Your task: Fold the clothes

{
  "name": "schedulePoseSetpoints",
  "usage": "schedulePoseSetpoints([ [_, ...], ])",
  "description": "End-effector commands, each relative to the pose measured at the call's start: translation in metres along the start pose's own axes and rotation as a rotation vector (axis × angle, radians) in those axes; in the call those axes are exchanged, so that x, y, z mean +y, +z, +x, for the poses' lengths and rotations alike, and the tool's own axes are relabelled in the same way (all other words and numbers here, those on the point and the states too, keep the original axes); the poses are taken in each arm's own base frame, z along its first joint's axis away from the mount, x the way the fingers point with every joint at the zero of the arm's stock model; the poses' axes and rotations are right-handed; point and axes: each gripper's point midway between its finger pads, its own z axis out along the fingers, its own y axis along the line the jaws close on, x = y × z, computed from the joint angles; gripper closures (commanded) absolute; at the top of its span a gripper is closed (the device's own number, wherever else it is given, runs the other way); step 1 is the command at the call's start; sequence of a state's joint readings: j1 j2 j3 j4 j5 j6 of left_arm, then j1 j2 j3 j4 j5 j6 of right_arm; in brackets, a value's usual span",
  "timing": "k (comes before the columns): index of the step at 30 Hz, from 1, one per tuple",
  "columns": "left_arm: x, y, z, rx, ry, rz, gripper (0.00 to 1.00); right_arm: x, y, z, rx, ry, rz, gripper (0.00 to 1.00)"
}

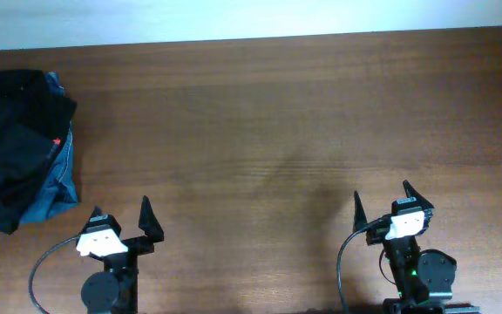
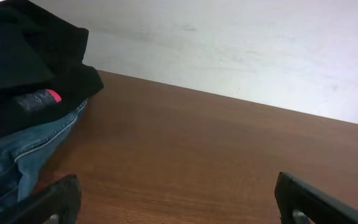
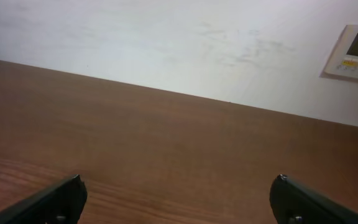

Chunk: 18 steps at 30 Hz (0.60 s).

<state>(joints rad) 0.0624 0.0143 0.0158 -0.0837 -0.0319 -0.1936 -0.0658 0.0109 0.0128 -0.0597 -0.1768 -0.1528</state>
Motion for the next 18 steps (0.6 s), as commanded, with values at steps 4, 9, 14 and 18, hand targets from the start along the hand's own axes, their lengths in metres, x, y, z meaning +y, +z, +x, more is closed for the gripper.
schedulePoseSetpoints([
  [4,-0.0013,-0.0001,0.001,-0.001,0.02,0.012,0.01,-0.0025,0.0,0.0032,0.005,0.013,0.013,0.01],
  [9,-0.0013,-0.0001,0.001,-0.001,0.02,0.012,0.01,-0.0025,0.0,0.0032,0.005,0.013,0.013,0.01],
  [14,-0.0013,-0.0001,0.001,-0.001,0.02,0.012,0.01,-0.0025,0.0,0.0032,0.006,0.013,0.013,0.01],
  [18,-0.0013,-0.0001,0.001,-0.001,0.02,0.012,0.01,-0.0025,0.0,0.0032,0.005,0.013,0.013,0.02],
])
